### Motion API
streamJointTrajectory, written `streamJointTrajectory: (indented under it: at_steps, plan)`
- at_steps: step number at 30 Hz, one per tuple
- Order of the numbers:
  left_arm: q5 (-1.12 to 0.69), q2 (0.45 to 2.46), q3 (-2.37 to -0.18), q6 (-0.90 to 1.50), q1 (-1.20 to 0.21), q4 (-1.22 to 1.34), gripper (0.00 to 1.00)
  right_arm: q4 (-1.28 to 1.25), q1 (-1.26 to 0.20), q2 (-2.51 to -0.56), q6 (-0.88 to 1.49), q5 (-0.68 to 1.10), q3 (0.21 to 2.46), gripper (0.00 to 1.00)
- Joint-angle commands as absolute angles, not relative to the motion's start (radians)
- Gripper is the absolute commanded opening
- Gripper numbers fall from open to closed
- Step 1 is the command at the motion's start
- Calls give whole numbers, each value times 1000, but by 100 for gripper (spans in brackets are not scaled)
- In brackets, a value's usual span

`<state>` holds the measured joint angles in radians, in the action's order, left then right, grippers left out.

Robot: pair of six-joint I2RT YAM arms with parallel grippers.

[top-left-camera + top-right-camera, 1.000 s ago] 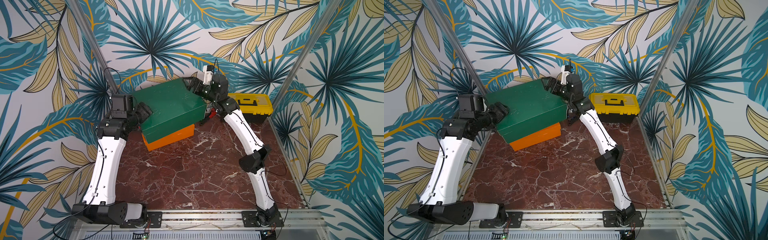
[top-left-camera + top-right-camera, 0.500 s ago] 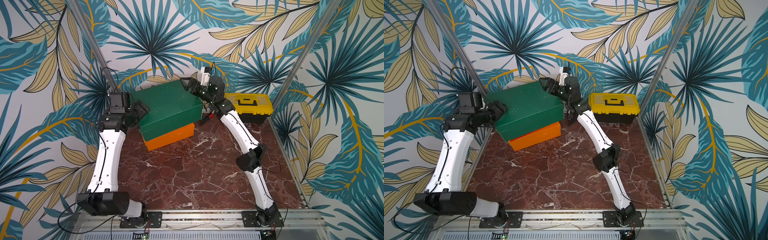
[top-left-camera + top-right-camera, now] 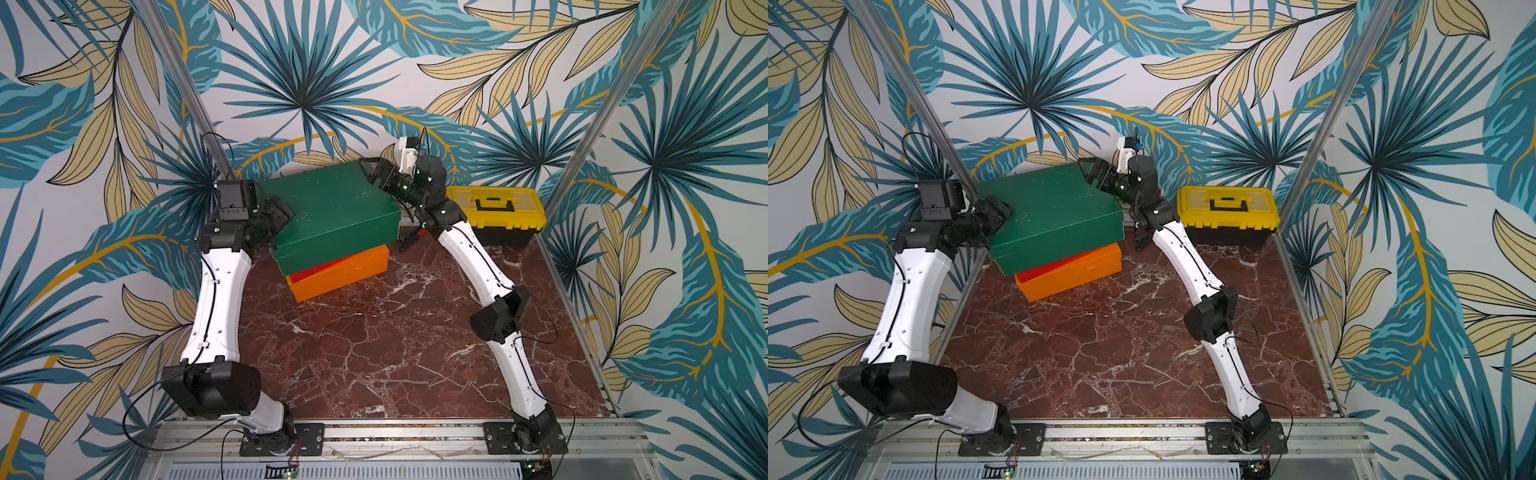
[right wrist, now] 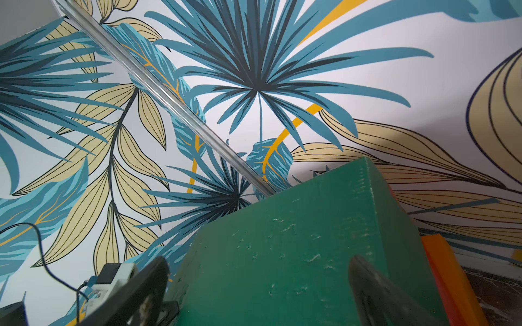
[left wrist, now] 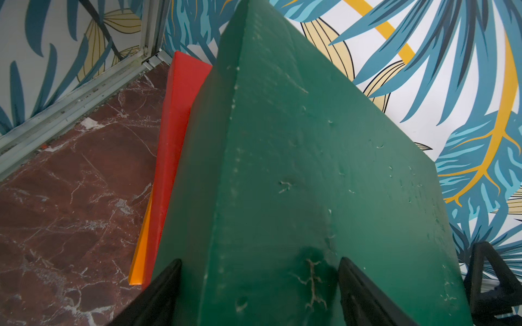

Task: Stack the shoeboxes
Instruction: Place the shoebox at the shoebox.

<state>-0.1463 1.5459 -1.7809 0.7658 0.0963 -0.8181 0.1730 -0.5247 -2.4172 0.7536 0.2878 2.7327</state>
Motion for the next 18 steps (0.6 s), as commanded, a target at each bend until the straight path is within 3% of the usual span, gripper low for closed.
streamJointTrajectory:
  at_steps: [1,18]
  plan:
    - [-401,1592,-1827,778,55,-679,84,187,-576,-2411,867,517,2668,99]
    - [-441,1571,-1809,796,147,-626,84,285,-507,-2487,816,515,2746,99]
